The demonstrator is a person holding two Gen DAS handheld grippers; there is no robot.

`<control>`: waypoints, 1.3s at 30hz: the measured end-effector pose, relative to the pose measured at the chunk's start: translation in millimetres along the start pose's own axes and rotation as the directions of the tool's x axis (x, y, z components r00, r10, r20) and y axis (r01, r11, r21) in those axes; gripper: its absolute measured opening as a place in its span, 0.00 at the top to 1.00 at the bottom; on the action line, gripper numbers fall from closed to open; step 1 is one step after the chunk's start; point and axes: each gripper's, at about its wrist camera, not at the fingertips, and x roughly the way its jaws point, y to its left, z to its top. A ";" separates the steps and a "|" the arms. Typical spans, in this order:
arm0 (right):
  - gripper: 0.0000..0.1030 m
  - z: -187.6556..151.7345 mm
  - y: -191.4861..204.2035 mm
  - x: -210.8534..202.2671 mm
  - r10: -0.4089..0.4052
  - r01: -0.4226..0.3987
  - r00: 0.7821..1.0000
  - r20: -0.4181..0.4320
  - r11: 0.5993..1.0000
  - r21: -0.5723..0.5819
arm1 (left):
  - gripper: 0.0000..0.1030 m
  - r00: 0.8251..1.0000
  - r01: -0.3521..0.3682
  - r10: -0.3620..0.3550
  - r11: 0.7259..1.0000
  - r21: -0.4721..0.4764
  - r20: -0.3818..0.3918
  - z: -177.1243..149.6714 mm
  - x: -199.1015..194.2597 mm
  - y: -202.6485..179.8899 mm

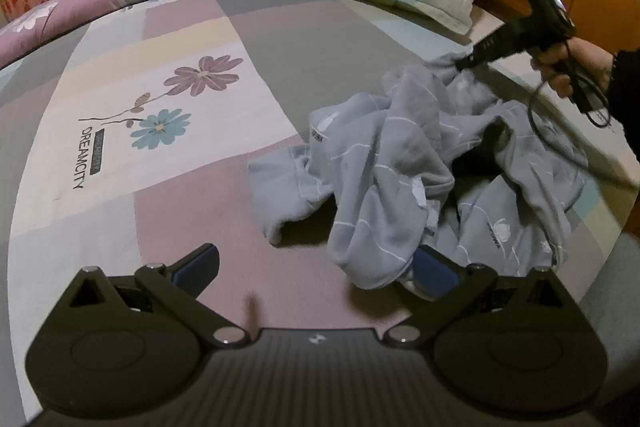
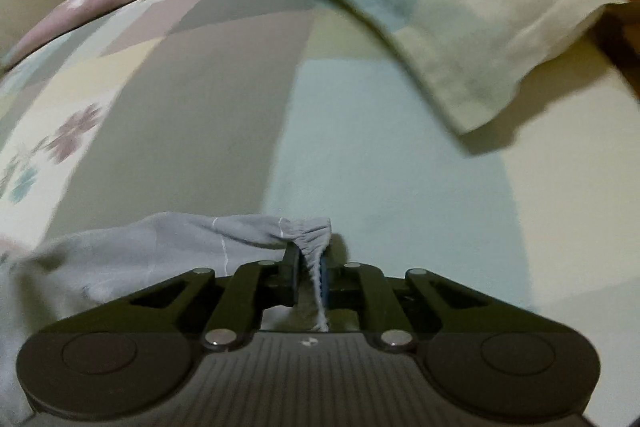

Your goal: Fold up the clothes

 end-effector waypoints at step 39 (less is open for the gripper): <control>0.44 -147.3 186.4 -104.4 0.259 -0.288 0.953 -0.158 0.936 -0.201 | 0.01 0.971 -0.219 0.203 0.967 0.128 0.126 52.2 23.3 19.9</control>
